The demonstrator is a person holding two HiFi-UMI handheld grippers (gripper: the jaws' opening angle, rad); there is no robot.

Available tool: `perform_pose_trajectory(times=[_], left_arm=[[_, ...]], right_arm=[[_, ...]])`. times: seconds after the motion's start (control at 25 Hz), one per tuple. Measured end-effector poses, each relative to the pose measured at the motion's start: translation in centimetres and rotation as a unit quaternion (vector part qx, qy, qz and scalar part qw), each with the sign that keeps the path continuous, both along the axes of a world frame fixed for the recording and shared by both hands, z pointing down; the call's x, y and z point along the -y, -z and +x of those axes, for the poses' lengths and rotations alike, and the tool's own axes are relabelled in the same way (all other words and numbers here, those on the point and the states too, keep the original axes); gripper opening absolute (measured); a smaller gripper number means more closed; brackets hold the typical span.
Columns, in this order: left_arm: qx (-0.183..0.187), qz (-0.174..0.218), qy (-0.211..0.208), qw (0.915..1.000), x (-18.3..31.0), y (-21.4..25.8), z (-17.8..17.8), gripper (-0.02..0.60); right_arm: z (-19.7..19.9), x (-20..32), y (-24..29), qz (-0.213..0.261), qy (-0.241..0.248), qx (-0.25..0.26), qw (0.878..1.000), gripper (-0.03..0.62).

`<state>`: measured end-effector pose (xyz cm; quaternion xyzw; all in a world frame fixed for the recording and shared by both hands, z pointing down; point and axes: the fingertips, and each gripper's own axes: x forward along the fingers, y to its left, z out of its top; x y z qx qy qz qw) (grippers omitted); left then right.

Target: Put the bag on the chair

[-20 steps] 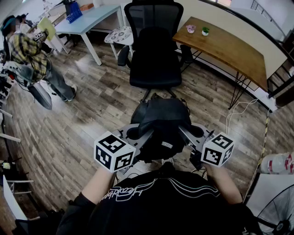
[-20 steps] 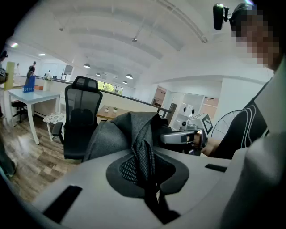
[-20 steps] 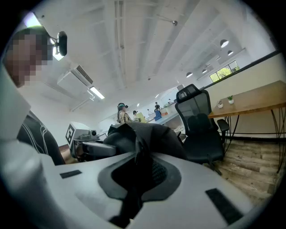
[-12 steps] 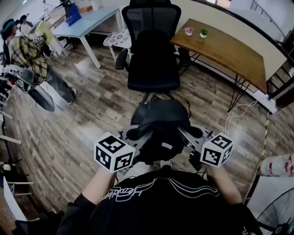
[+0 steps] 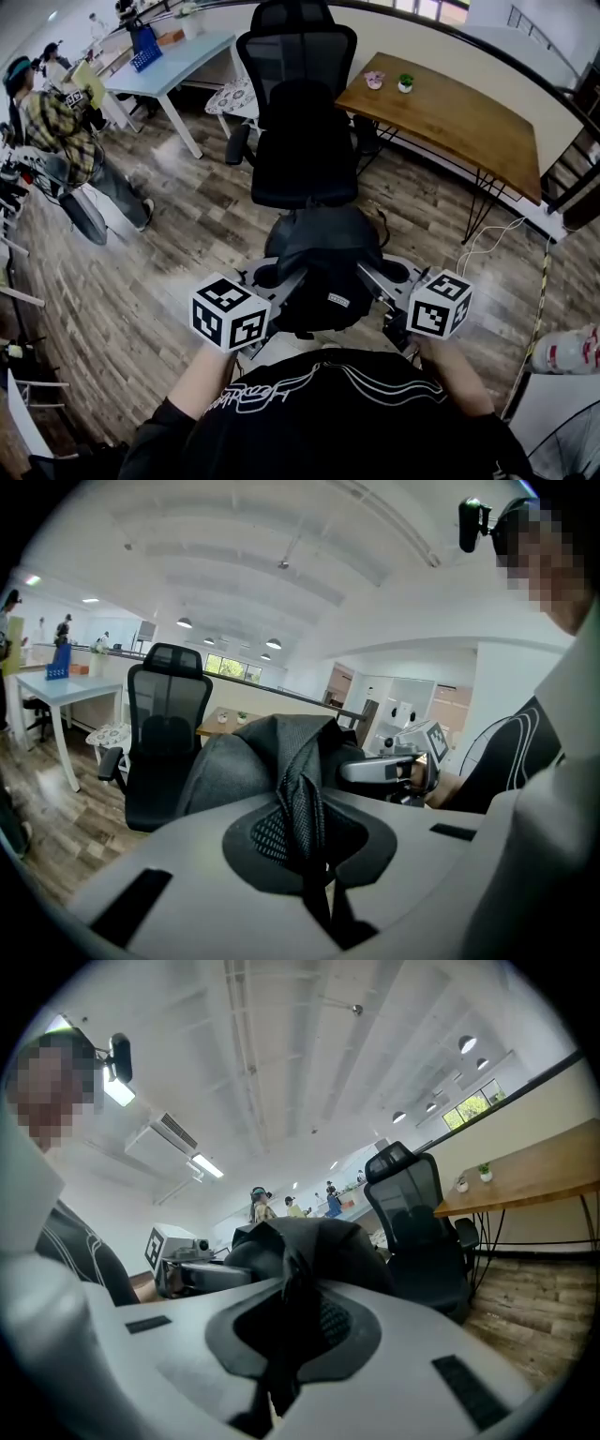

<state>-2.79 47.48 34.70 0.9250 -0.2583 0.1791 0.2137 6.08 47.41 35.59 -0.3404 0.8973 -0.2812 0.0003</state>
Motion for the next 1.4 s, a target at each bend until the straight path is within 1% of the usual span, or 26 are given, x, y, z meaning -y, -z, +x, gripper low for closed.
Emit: perform_pose_trajectory(times=[0.2, 0.44, 0.56, 0.72, 0.92, 1.16, 1.4], left_arm=[[-0.006, -0.005, 0.001, 1.0000, 2.0, -0.4, 2.4, 0.034], [-0.008, -0.017, -0.008, 0.9998, 4.4, -1.2, 5.4, 0.034], [-0.011, -0.021, -0.011, 0.9996, 5.8, -1.4, 6.1, 0.034], [-0.014, -0.029, -0.016, 0.9994, 8.5, -2.2, 6.2, 0.034], [-0.013, -0.041, -0.028, 0.9987, 13.9, -3.4, 6.5, 0.034], [-0.011, -0.058, -0.041, 0.9974, 22.7, -4.3, 6.7, 0.034], [-0.016, -0.066, -0.050, 0.9964, 31.5, -5.1, 5.3, 0.034]], right_arm=[[2.3, 1.8, -0.2, 0.000, -0.002, -0.009, 1.000, 0.006], [5.4, 4.2, -0.8, -0.008, -0.017, -0.015, 1.000, 0.006], [6.2, 5.7, -0.9, -0.011, -0.022, -0.018, 1.000, 0.006], [6.4, 8.5, -1.7, -0.018, -0.029, -0.021, 0.999, 0.008], [6.7, 13.6, -2.8, -0.033, -0.040, -0.025, 0.998, 0.008], [6.9, 22.0, -3.6, -0.052, -0.060, -0.026, 0.997, 0.008], [5.4, 30.6, -4.3, -0.063, -0.070, -0.021, 0.995, 0.008]])
